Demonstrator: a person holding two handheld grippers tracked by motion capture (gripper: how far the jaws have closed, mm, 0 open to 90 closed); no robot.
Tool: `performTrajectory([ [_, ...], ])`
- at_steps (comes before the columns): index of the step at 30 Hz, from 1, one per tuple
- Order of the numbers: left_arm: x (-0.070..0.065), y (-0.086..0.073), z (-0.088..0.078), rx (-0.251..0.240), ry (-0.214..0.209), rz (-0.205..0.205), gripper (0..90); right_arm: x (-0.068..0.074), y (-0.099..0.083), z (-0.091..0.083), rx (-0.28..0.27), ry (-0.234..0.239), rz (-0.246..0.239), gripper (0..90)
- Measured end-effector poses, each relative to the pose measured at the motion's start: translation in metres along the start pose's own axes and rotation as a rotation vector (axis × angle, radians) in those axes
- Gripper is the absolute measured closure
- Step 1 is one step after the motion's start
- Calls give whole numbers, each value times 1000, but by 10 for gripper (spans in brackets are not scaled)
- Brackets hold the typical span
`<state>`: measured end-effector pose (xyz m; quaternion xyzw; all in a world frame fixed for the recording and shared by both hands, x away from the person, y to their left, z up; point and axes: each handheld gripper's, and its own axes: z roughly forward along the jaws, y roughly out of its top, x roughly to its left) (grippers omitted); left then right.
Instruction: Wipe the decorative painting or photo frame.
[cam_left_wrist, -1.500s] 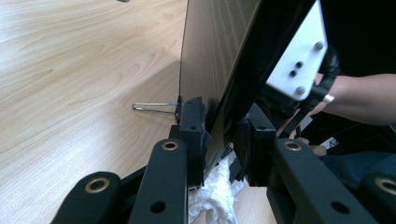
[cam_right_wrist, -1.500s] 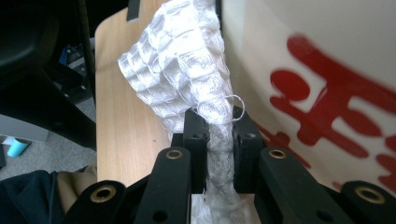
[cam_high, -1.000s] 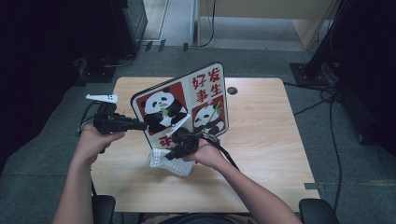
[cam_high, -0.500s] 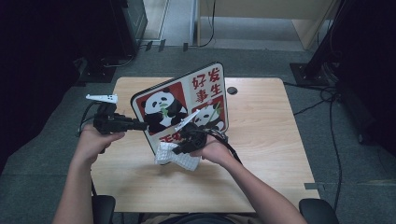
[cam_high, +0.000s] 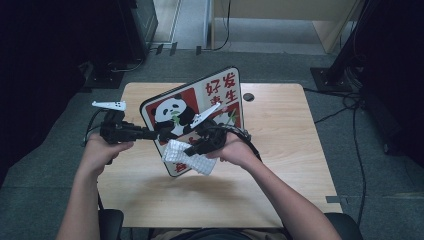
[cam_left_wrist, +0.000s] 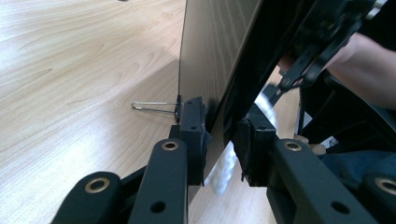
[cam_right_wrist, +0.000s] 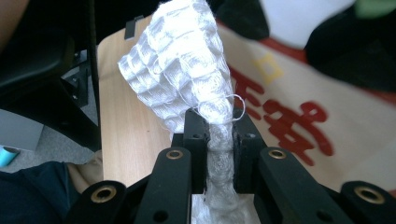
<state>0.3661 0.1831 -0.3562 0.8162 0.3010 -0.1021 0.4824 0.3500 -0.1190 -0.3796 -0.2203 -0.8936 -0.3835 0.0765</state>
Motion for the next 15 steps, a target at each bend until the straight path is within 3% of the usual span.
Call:
performTrajectory([
  [15,0,0,0,-1,-2,2,742,15,46,-54,-34,-14,-21,806],
])
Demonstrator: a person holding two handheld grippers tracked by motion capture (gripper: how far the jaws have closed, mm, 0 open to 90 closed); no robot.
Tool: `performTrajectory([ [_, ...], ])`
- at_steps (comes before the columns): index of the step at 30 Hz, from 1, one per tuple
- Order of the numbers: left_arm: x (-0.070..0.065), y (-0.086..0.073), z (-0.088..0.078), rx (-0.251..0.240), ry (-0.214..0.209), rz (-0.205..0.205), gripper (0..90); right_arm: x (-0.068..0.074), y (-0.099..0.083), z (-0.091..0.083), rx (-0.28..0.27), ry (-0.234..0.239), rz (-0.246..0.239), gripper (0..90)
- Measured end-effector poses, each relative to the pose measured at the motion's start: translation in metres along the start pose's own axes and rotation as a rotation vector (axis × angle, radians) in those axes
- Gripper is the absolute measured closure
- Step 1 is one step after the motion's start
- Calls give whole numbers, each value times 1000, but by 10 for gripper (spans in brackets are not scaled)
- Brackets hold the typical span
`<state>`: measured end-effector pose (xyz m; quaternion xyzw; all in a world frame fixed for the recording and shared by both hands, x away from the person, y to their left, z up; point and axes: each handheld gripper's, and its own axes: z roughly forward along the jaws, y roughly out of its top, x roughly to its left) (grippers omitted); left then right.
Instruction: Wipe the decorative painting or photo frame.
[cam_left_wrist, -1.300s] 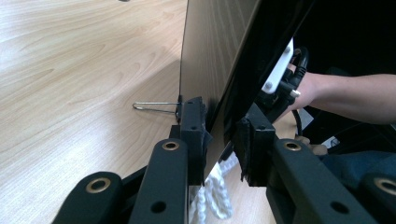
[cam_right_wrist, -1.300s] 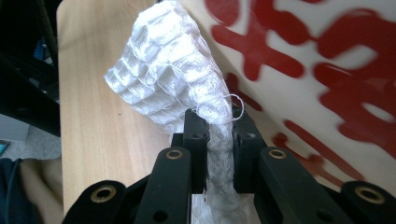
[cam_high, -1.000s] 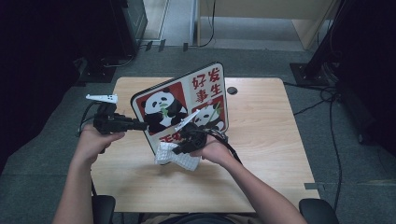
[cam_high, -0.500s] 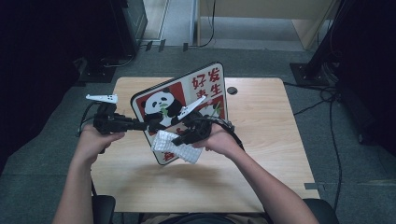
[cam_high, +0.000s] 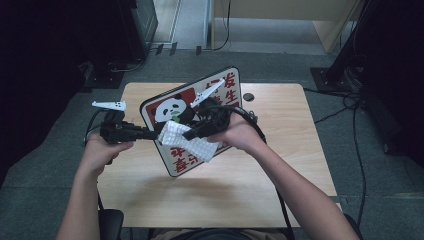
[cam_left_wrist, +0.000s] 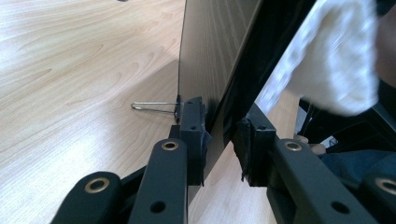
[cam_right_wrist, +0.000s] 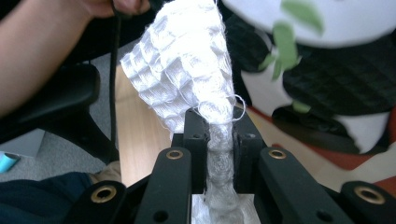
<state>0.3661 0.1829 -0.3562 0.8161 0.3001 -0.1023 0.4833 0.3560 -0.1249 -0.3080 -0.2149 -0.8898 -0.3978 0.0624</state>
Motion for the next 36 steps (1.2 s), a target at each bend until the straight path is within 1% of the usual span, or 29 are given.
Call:
performTrajectory([
  [9,0,0,0,0,0,2,742,7,36,-33,-42,-27,-19,805],
  [10,0,0,0,0,0,2,742,7,36,-33,-42,-27,-19,805],
  [11,0,0,0,-1,0,2,742,10,48,-41,-53,-43,-28,805],
  [14,0,0,0,-1,1,2,743,12,60,-47,-61,-55,-43,805],
  [18,0,0,0,-4,3,2,743,17,82,-55,-76,-77,-61,805],
  [20,0,0,0,-4,3,5,744,19,95,-62,-101,-91,-72,805],
  [23,0,0,0,-5,3,5,743,20,111,-66,-117,-111,-75,804],
  [25,0,0,0,-7,5,6,744,18,121,-64,-116,-122,-74,804],
  [27,0,0,0,-7,7,10,745,15,129,-56,-103,-131,-63,804],
  [28,0,0,0,-7,7,10,745,15,129,-56,-103,-131,-63,804],
  [29,0,0,0,-8,6,10,745,14,130,-53,-98,-131,-61,804],
  [30,0,0,0,-7,8,13,746,8,134,-36,-75,-143,-45,804],
  [33,0,0,0,-9,13,19,748,4,134,-23,-62,-143,-26,805],
  [36,1,0,0,-10,18,23,750,4,132,-11,-55,-138,-15,805],
])
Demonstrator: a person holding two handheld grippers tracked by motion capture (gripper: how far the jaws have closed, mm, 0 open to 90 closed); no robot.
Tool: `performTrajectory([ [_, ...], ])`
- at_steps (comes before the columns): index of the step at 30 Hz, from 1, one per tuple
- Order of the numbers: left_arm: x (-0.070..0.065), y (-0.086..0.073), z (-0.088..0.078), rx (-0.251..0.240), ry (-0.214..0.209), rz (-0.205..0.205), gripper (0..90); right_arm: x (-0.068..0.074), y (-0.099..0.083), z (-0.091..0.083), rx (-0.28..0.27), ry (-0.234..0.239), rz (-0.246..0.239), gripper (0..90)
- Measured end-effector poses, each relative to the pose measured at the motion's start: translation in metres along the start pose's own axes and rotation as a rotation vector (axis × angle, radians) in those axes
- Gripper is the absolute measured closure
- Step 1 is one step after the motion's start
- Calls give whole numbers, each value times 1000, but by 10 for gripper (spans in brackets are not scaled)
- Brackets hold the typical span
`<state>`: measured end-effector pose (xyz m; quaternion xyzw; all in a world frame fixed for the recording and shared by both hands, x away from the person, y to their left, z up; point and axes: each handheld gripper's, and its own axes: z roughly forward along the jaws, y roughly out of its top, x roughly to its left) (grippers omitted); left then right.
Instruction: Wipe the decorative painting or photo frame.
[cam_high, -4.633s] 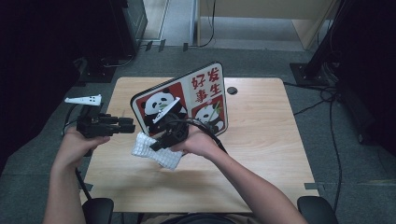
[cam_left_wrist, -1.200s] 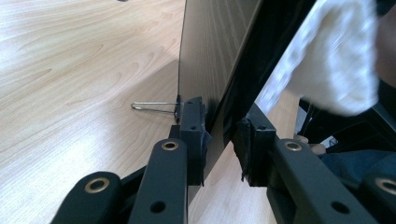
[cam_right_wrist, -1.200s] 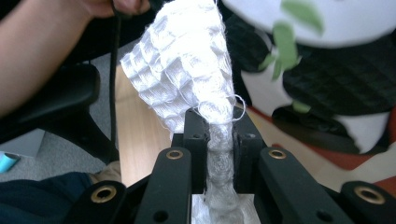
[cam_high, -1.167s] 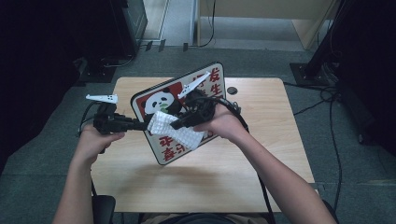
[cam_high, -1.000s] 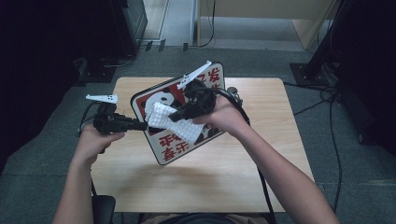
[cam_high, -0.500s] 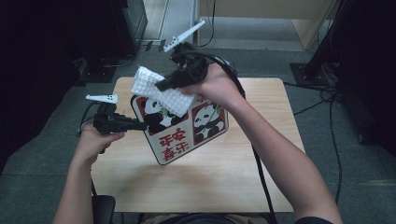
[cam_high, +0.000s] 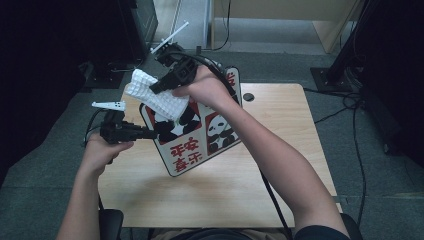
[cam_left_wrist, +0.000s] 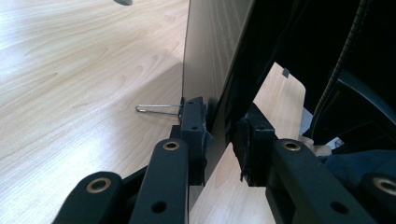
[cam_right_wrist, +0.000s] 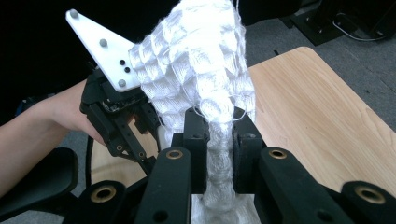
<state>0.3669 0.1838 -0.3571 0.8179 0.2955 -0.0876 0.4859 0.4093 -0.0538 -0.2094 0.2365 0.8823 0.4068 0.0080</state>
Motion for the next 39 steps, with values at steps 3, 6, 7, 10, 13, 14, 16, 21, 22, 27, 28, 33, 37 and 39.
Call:
performTrajectory([
  [3,0,0,0,-2,2,2,753,0,-1,3,2,-13,-1,803],
  [6,-1,0,0,0,4,7,756,-3,-1,4,12,-16,8,801],
  [7,-1,0,1,0,3,11,757,-3,-1,4,13,-14,13,801],
  [10,-2,0,1,1,3,18,759,-4,0,4,15,-9,25,801],
  [13,-2,0,1,0,2,20,761,-5,3,5,16,-5,34,797],
  [14,-2,0,1,0,1,21,760,-4,4,5,19,-7,41,795],
  [16,-1,0,1,0,0,21,761,-4,6,7,23,-11,47,792],
  [21,-2,0,1,-1,2,22,762,-4,6,12,45,-19,43,798],
  [22,-2,0,1,-1,1,22,762,-5,6,12,49,-17,47,799],
  [27,-2,0,2,1,2,24,761,-8,5,11,56,-14,48,800],
  [28,-2,0,2,1,2,26,761,-9,5,11,57,-11,46,800],
  [33,-2,-1,2,2,-1,28,762,-13,3,7,60,-15,51,801],
  [37,-2,-1,2,2,-2,27,761,-18,1,4,60,-10,60,800],
  [39,-2,-1,2,3,-5,29,760,-20,0,3,59,-10,63,801],
])
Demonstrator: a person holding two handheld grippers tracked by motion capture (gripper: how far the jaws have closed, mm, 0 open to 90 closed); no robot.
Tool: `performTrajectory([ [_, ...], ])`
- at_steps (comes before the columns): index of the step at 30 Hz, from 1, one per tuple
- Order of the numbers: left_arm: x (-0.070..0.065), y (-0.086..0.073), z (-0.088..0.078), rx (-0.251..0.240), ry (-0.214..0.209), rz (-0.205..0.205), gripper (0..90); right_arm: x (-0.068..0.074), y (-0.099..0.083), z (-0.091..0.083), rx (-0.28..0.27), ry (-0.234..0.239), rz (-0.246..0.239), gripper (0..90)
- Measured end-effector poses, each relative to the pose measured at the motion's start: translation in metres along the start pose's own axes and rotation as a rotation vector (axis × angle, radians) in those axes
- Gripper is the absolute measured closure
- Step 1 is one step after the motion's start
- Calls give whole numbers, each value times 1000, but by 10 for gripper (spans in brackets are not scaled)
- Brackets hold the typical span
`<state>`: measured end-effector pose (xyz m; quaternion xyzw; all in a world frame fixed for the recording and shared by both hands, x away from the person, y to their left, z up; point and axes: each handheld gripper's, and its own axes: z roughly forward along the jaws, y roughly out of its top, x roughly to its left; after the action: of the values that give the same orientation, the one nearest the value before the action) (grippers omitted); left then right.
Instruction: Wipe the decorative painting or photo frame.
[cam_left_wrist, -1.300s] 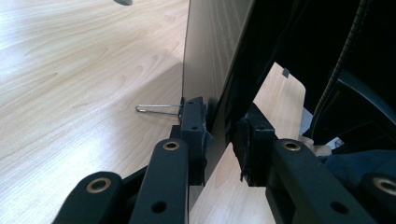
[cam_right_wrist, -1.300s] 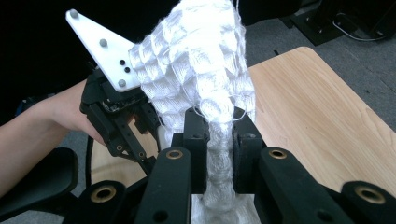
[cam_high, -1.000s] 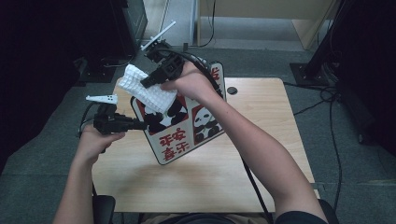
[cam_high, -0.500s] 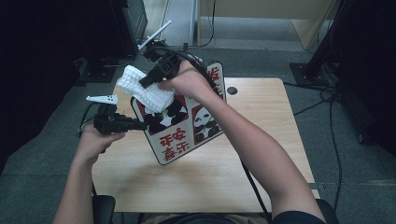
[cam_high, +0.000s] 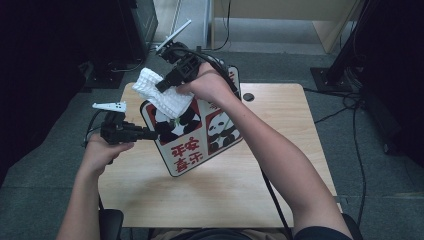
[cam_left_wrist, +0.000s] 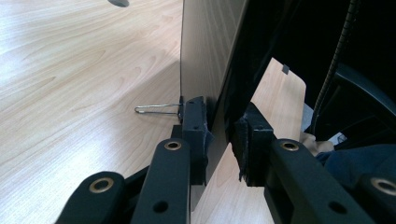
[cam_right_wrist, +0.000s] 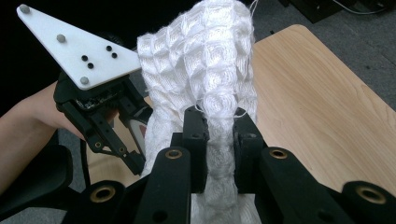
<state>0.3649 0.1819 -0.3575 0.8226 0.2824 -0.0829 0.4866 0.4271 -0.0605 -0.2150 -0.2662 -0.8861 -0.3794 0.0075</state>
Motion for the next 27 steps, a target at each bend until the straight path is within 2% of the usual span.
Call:
performTrajectory([
  [27,0,0,0,-2,-4,-7,758,-24,-15,-19,-15,-2,50,801],
])
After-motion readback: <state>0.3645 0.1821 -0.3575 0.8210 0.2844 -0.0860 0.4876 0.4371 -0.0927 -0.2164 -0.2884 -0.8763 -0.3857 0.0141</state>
